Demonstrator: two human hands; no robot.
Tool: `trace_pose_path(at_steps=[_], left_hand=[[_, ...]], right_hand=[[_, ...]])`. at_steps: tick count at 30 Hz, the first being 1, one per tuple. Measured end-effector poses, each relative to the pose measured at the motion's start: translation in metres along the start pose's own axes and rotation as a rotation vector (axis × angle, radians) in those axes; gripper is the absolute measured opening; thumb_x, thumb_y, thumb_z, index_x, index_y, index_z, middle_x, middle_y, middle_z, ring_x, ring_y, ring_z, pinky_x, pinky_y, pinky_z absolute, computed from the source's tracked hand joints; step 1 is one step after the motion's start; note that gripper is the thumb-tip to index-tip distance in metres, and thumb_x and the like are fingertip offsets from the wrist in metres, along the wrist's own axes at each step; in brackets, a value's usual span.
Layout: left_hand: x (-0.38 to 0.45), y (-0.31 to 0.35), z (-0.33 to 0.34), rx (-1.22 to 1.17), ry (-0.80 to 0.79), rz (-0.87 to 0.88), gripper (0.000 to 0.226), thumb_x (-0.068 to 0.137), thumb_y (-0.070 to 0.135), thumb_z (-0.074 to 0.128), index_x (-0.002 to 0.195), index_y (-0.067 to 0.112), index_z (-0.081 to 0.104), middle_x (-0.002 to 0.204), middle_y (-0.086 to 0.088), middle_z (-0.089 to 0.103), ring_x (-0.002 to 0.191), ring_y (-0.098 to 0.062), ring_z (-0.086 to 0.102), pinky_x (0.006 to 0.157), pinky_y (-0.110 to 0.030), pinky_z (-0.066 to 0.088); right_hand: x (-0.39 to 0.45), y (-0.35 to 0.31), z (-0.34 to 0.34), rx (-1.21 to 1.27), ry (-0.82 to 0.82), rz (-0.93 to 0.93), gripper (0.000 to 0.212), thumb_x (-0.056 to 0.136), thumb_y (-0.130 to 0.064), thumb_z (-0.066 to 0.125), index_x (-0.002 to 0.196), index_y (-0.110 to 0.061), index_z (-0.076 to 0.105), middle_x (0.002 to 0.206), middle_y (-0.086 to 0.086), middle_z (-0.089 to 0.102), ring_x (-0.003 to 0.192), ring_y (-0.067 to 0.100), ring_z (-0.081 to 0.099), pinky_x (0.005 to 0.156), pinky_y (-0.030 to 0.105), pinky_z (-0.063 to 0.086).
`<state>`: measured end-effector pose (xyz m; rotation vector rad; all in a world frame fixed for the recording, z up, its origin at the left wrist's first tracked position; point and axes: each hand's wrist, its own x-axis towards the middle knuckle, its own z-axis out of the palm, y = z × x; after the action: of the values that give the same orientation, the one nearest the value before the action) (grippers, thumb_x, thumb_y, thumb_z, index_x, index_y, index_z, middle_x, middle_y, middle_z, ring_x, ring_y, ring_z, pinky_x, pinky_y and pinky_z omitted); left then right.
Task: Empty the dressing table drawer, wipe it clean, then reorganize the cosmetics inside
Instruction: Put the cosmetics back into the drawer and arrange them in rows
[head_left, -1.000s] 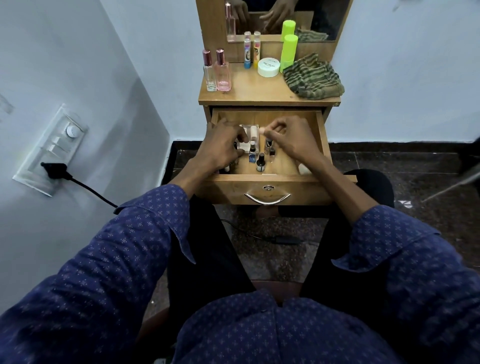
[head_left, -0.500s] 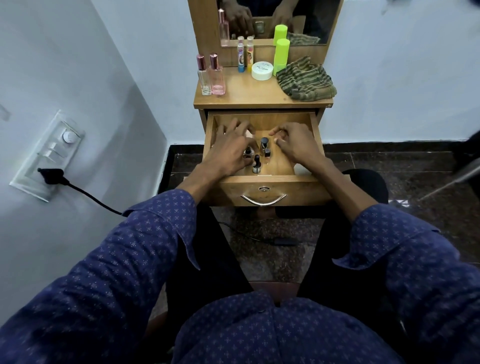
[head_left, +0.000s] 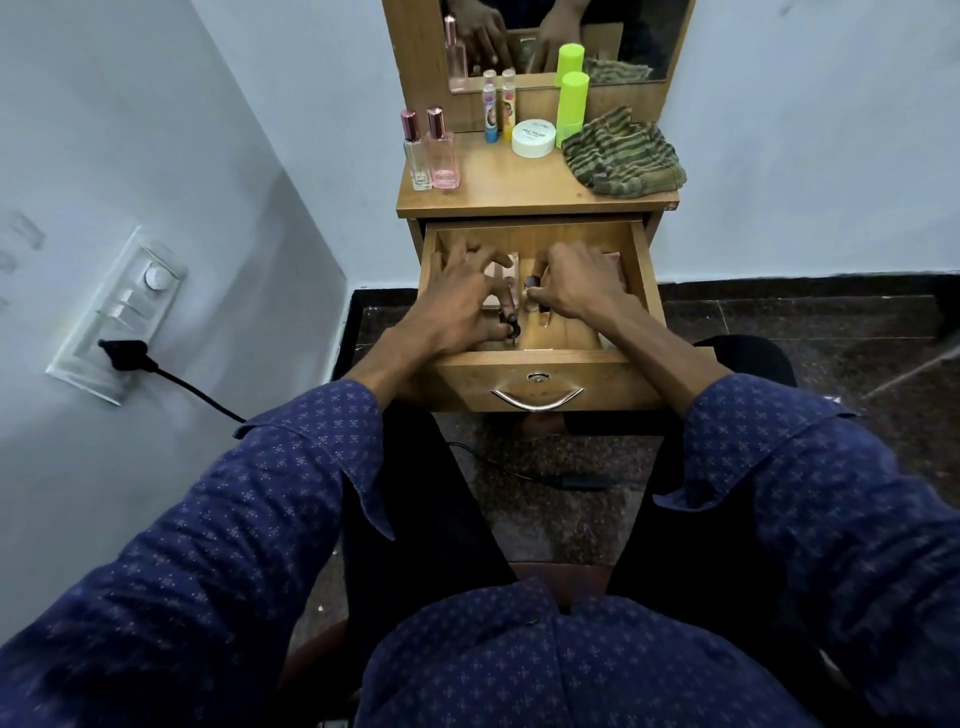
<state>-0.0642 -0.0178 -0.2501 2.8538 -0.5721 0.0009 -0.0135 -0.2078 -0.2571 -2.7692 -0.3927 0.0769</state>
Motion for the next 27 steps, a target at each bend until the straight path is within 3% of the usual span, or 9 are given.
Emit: trace_pose_path(at_steps=[4, 8, 16, 22, 27], left_hand=[[-0.013, -0.025, -0.008, -0.122, 0.009, -0.032, 0.023, 0.077, 0.043, 0.084, 0.097, 0.035, 0.077, 0.148, 0.007, 0.051, 0.14, -0.027, 0.029, 0.112, -0.053, 0.029], [-0.025, -0.044, -0.012, -0.246, 0.039, -0.074, 0.02, 0.08, 0.043, 0.086, 0.098, 0.041, 0.076, 0.142, 0.009, 0.054, 0.133, -0.023, 0.034, 0.104, -0.045, 0.028], [-0.032, -0.048, -0.004, -0.208, 0.007, -0.113, 0.022, 0.08, 0.04, 0.085, 0.1, 0.04, 0.079, 0.146, 0.005, 0.052, 0.133, -0.025, 0.035, 0.103, -0.047, 0.029], [-0.035, -0.048, -0.003, -0.194, -0.009, -0.116, 0.023, 0.076, 0.04, 0.086, 0.097, 0.043, 0.077, 0.146, 0.008, 0.051, 0.134, -0.025, 0.035, 0.103, -0.047, 0.03], [-0.038, -0.05, -0.002, -0.18, 0.005, -0.11, 0.022, 0.075, 0.042, 0.087, 0.096, 0.041, 0.078, 0.146, 0.009, 0.051, 0.134, -0.025, 0.034, 0.101, -0.045, 0.029]], right_hand=[[-0.003, 0.0, 0.001, 0.007, 0.012, -0.008, 0.018, 0.091, -0.031, 0.078, 0.096, -0.016, 0.069, 0.085, 0.001, 0.068, 0.081, 0.021, 0.067, 0.07, 0.034, 0.05], [-0.009, -0.01, -0.001, -0.039, 0.062, -0.024, 0.023, 0.088, -0.035, 0.081, 0.091, -0.015, 0.07, 0.083, 0.004, 0.069, 0.077, 0.024, 0.067, 0.076, 0.045, 0.06], [-0.024, -0.03, -0.008, -0.076, 0.112, -0.062, 0.03, 0.079, -0.042, 0.083, 0.08, -0.015, 0.068, 0.078, 0.006, 0.068, 0.075, 0.029, 0.067, 0.072, 0.044, 0.059], [-0.034, -0.039, -0.004, -0.112, 0.142, 0.026, 0.034, 0.079, -0.042, 0.083, 0.076, -0.013, 0.066, 0.077, 0.009, 0.064, 0.077, 0.033, 0.065, 0.064, 0.035, 0.039], [-0.039, -0.045, 0.004, -0.048, 0.112, 0.05, 0.029, 0.074, -0.041, 0.085, 0.078, -0.016, 0.071, 0.081, 0.008, 0.07, 0.082, 0.031, 0.067, 0.076, 0.039, 0.053]])
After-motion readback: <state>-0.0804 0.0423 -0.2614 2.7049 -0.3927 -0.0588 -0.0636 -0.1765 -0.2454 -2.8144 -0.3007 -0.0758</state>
